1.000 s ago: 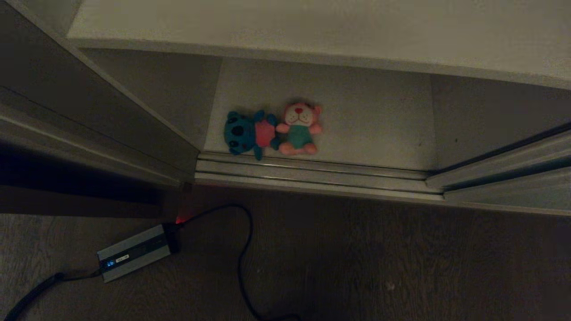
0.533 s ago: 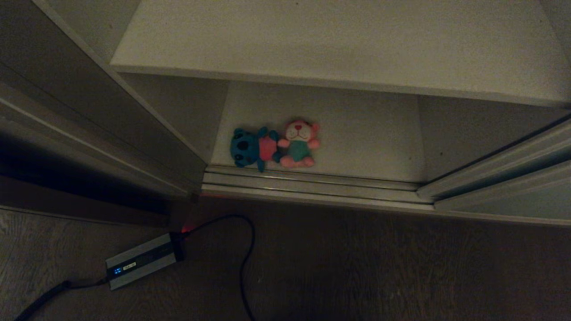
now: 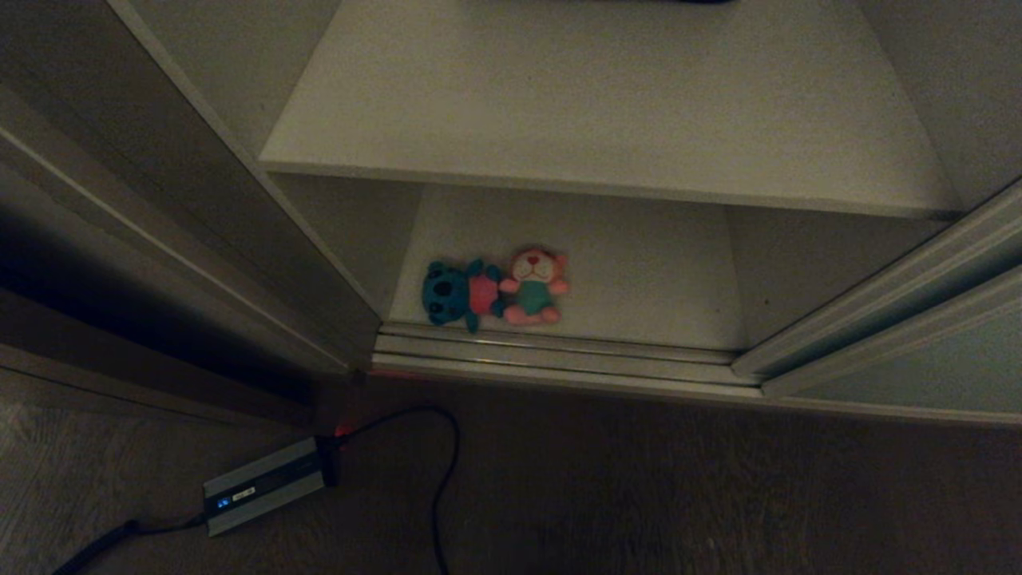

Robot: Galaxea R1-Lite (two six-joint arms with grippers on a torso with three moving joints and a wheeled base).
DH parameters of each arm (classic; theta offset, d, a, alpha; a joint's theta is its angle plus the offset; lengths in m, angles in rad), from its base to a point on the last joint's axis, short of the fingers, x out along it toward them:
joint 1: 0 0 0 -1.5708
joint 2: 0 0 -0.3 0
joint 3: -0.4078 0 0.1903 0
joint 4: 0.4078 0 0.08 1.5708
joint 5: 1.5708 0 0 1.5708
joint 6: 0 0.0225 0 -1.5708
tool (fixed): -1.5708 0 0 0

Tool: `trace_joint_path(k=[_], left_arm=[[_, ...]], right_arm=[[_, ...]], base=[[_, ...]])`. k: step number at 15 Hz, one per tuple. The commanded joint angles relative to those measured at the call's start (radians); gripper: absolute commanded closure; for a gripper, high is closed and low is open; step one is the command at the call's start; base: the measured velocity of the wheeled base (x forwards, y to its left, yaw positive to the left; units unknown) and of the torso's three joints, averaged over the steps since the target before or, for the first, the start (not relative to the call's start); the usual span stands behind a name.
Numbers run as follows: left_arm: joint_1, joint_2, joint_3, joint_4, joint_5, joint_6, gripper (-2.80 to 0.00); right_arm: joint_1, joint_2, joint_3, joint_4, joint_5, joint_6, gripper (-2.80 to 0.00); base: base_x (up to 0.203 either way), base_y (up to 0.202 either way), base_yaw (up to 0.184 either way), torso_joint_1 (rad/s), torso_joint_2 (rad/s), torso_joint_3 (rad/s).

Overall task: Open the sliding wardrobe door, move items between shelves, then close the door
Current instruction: Close the door

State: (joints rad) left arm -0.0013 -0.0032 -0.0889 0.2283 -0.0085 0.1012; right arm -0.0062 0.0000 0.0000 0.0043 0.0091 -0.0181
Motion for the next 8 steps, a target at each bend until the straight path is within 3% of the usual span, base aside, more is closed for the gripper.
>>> trace_joint_path(k=[1,8], left_arm=[[0.001,0.005,0.0,0.002,-0.001,0.002,0.0],[0.0,0.005,0.0,0.002,0.001,0.0,0.0]], right_arm=[[0.0,0.002,0.005,0.0,0.001,0.0,0.0],[0.0,0.002,0.003,0.0,0.002,0.0,0.0]], base=[[0.0,0.0,0.0,-0.007,0.01,0.193],[0.0,0.0,0.0,0.007,0.0,0.201]])
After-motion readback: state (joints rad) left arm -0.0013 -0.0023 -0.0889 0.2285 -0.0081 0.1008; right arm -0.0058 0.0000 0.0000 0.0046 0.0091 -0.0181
